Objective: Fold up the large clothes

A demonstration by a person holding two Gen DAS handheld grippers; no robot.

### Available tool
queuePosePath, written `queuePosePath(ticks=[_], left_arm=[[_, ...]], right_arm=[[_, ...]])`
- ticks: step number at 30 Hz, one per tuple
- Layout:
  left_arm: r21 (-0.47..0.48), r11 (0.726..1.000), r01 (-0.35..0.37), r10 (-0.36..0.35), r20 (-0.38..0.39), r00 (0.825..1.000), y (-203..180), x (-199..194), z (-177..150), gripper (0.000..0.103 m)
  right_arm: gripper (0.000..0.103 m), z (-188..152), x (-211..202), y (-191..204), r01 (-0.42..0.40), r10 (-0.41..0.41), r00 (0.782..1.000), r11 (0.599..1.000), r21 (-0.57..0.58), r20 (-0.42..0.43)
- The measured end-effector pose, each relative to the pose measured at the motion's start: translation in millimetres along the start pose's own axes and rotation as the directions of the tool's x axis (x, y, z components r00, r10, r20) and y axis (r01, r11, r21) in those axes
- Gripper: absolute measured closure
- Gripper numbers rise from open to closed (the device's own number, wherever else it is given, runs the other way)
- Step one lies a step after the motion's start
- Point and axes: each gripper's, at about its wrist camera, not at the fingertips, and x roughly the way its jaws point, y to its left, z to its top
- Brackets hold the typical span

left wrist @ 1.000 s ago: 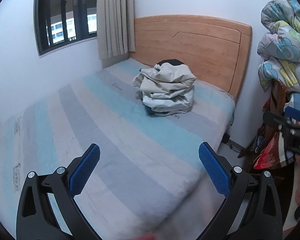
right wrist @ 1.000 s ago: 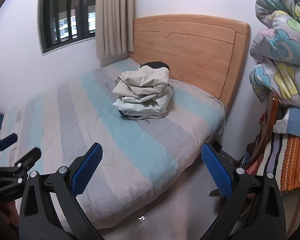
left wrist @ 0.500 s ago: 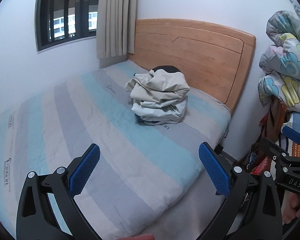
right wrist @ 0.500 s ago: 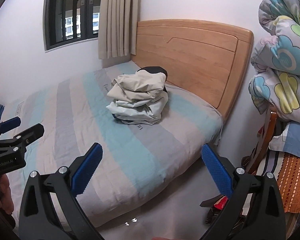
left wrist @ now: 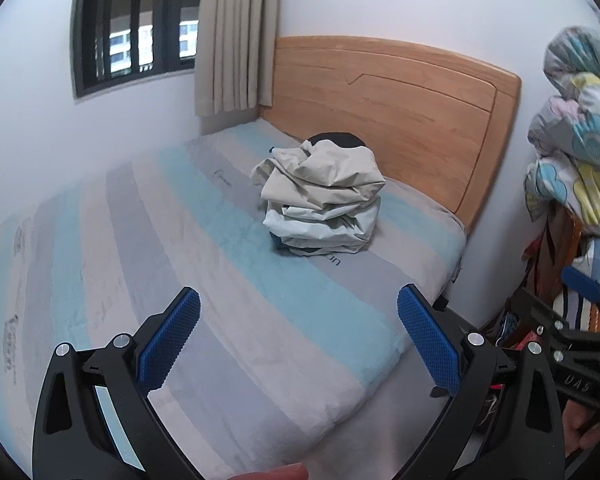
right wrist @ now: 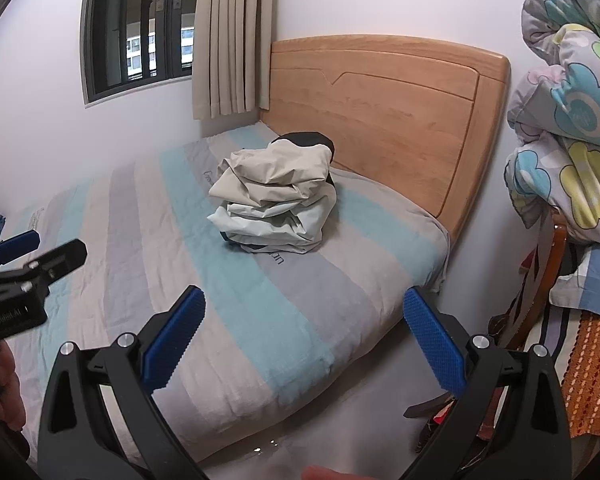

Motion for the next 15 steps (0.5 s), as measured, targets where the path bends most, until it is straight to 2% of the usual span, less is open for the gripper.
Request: queuePosePath(ticks=[5, 12, 15], left_arm=[[0.004, 1.000, -0.013, 0.013, -0.009, 1.000, 1.9, 5.2, -1.2, 0.006], [-0.013, 1.000, 0.018, -0.018, -0.017, 1.000, 3.2, 7.1, -0.8, 0.006], [0.003, 1.000, 0.008, -0.008, -0.014, 1.000, 3.1, 6.1, -1.8, 0.006]], right_arm=[[0.008, 0.3, 0.2, 1.2, -0.002, 0.002, 1.000, 1.000, -0.004, 0.002], [0.007, -0.4, -0.4, 1.7, -0.003, 0.003, 1.000, 1.000, -0.001, 0.003], [0.008, -2.0, -2.5, 3.8, -0.001, 0.001, 1.000, 1.000, -0.007, 0.013]])
